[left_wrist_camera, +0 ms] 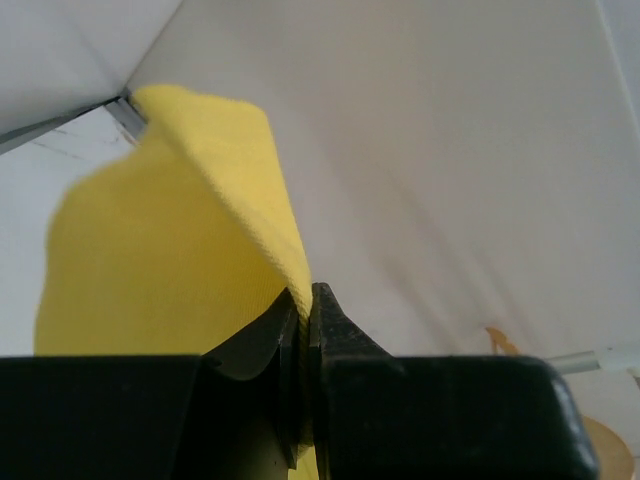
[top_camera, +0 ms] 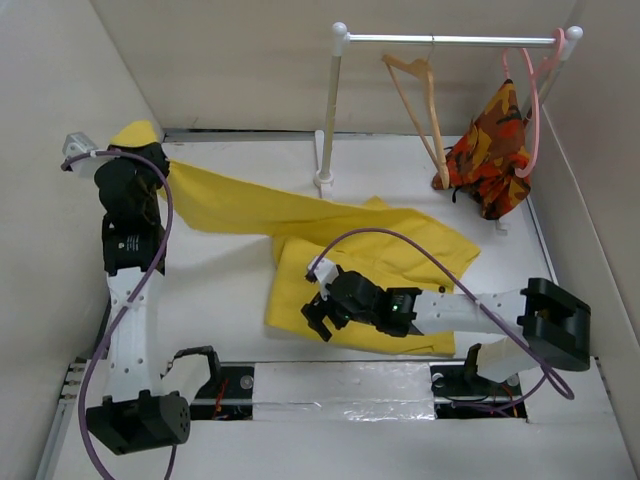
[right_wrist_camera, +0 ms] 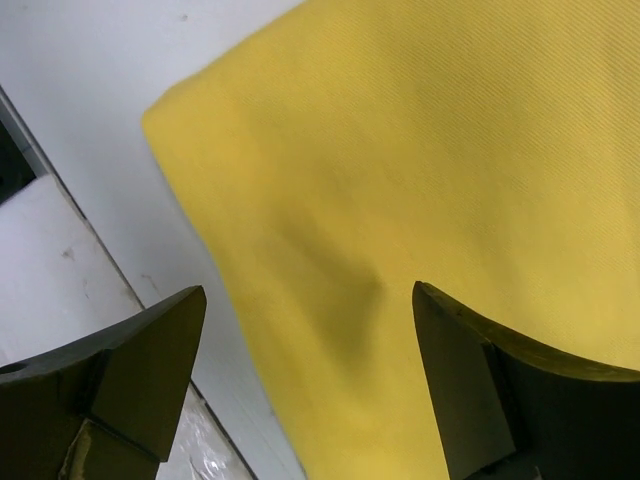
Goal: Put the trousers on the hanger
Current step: Flatten out the trousers at the center of the board.
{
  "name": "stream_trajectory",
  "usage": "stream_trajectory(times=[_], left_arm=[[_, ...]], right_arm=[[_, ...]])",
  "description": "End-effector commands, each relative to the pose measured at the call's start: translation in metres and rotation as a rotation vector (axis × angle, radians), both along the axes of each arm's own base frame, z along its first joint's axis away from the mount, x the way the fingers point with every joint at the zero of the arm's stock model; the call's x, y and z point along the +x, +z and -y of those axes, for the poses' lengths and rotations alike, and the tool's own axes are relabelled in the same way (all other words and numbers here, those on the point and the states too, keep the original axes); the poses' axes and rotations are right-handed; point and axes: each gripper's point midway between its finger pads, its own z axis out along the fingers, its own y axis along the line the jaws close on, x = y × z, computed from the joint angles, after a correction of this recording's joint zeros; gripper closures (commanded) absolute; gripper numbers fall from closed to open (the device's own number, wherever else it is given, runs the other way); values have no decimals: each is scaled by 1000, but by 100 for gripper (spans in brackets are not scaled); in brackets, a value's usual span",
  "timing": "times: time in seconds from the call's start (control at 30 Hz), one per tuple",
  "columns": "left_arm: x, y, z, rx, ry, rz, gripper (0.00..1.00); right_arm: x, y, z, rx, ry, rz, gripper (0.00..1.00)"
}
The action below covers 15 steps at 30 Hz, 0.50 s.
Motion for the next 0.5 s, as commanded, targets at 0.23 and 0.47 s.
stream_trajectory(times=[0.23,0.47], left_arm=[[101,-35,-47,42,74,-251,100],[174,-118,-86,39,161,-518,100]], right_arm=[[-23,-35,38,-44,-46,-90,5],[-20,-2,52,33,-99,-55,5]])
